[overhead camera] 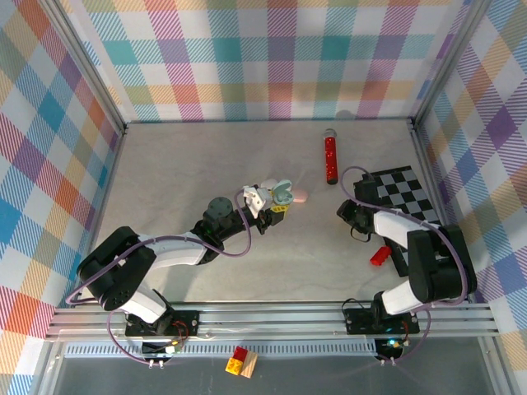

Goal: Insert the wireless bluetooth earbuds into the charging case

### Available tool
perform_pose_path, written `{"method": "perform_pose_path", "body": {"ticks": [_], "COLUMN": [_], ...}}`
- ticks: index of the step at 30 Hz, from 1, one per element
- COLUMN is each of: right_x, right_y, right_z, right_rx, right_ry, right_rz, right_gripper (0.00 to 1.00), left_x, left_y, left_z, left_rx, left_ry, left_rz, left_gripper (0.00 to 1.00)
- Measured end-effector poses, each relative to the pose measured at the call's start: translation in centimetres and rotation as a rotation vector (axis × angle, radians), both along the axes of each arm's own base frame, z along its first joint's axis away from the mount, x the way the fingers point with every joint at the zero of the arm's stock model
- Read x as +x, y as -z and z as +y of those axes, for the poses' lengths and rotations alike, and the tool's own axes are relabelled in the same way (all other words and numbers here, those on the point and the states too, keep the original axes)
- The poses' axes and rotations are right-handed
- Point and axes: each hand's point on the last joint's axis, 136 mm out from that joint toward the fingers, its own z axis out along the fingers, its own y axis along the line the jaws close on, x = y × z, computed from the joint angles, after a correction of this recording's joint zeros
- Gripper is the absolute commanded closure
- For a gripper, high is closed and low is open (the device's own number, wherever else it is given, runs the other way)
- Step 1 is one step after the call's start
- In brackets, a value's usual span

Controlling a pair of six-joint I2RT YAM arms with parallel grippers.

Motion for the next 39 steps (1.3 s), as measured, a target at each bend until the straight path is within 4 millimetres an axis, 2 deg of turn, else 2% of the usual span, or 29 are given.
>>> {"method": "perform_pose_path", "body": {"ticks": [4,9,14,20,22,25,27,31,34,39], "right_x": [0.8,1.8,1.4,1.7,1.8,1.9,1.7,0.4,-0.5,-0.8], "right_y": [0.0,-1.0,-1.5,-4.7,-6.1,-7.1,-6.7,-4.1,-2.3,-0.8], "right_z": [-0.2,-0.2,-0.4,-0.3,0.2,0.8,1.1,1.1,0.7,-0.2], "right_rx": [-0.017,-0.048,-0.093,-0.216,-0.281,-0.398,-0.479,-0.610,-0.676,-0.758], "right_ry": [-0.018,-0.056,-0.108,-0.228,-0.300,-0.402,-0.468,-0.597,-0.668,-0.723], "right_rz": [0.001,-0.025,-0.002,0.021,0.035,0.075,0.124,0.268,0.356,0.440], "right_gripper": [0.54,0.53,0.52,0.49,0.49,0.49,0.51,0.53,0.55,0.58], "left_x": [0.0,-0.1,-0.1,0.1,0.3,0.9,1.2,1.5,1.3,1.0], "left_y": [0.2,-0.1,-0.1,-0.2,-0.1,0.5,0.9,1.7,1.0,-0.5], "left_z": [0.0,0.1,0.1,0.4,0.9,2.0,2.8,3.8,4.0,4.3], "left_rx": [0.007,0.006,0.006,0.004,0.001,-0.006,-0.013,-0.016,-0.028,-0.051], "left_ry": [0.000,-0.001,-0.003,-0.015,-0.026,-0.056,-0.076,-0.100,-0.101,-0.104], "left_rz": [0.007,0.001,0.001,0.000,0.004,0.029,0.047,0.078,0.069,0.040], "left_gripper": [0.68,0.68,0.67,0.67,0.67,0.67,0.67,0.67,0.67,0.67]}}
